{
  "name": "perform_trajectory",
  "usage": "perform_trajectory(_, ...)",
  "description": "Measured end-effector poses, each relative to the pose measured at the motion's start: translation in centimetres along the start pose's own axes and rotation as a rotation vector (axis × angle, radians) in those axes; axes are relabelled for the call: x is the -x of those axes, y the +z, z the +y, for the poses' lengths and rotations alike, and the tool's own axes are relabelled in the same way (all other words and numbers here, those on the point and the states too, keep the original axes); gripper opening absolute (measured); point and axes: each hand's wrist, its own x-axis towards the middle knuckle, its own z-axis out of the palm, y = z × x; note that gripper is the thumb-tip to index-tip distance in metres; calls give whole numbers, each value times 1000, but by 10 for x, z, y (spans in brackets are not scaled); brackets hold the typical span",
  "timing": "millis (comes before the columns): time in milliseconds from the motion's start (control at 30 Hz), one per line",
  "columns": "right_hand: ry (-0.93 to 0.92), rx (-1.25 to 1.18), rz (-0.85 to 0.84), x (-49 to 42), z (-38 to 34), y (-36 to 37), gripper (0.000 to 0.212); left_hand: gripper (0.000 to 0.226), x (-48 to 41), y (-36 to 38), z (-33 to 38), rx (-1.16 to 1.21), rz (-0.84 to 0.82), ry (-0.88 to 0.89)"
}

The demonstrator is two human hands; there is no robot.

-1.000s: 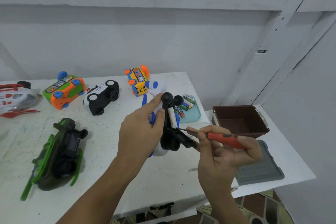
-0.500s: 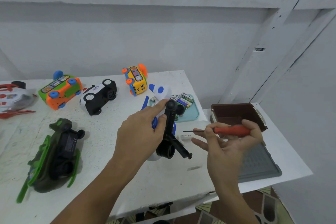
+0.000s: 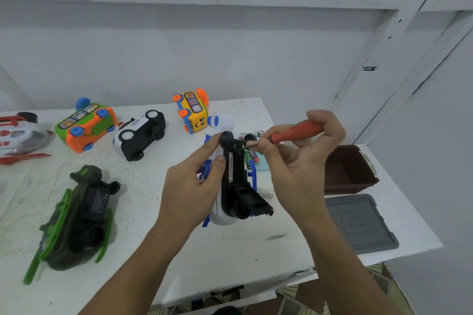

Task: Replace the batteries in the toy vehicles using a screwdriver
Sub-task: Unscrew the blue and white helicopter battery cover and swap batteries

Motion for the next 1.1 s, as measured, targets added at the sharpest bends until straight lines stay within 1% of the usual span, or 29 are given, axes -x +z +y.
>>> perform_trajectory(133,-127,69,-48,1,6,5,75,37,1,0,-2,40,39,-5)
perform_trajectory(233,-232,144,-74,1,10,7,67,38,-1,-1,0,48,46,-5)
perform_trajectory(333,-248,196,-125,-1,12,6,62,38,-3,-1,0,45,35,-31)
perform_trajectory(400,-224,207,-164,-4,10,5,62,38,-3,-1,0,33,36,-38)
perform_trajectory(500,-114,137,-176,-12,6,2,71,38,-3,-1,-1,21,39,-29)
perform_trajectory(667,76,46,-180,-24,-1,-9,67,43,-6,-1,-1,-88,22,39)
perform_trajectory(733,179,6,-192,-29,-4,-14,64,41,-7,0,-1,-131,-6,22)
perform_trajectory(800,264,-31,-211,-34,-4,-20,62,37,-7,0,-2,-156,-17,45)
perform_trajectory(933,405,-94,-227,-38,2,-33,63,39,-10,0,-1,-169,-11,126)
perform_trajectory(1100,577,-197,-274,-33,12,-48,67,41,-15,-1,7,-273,-95,109)
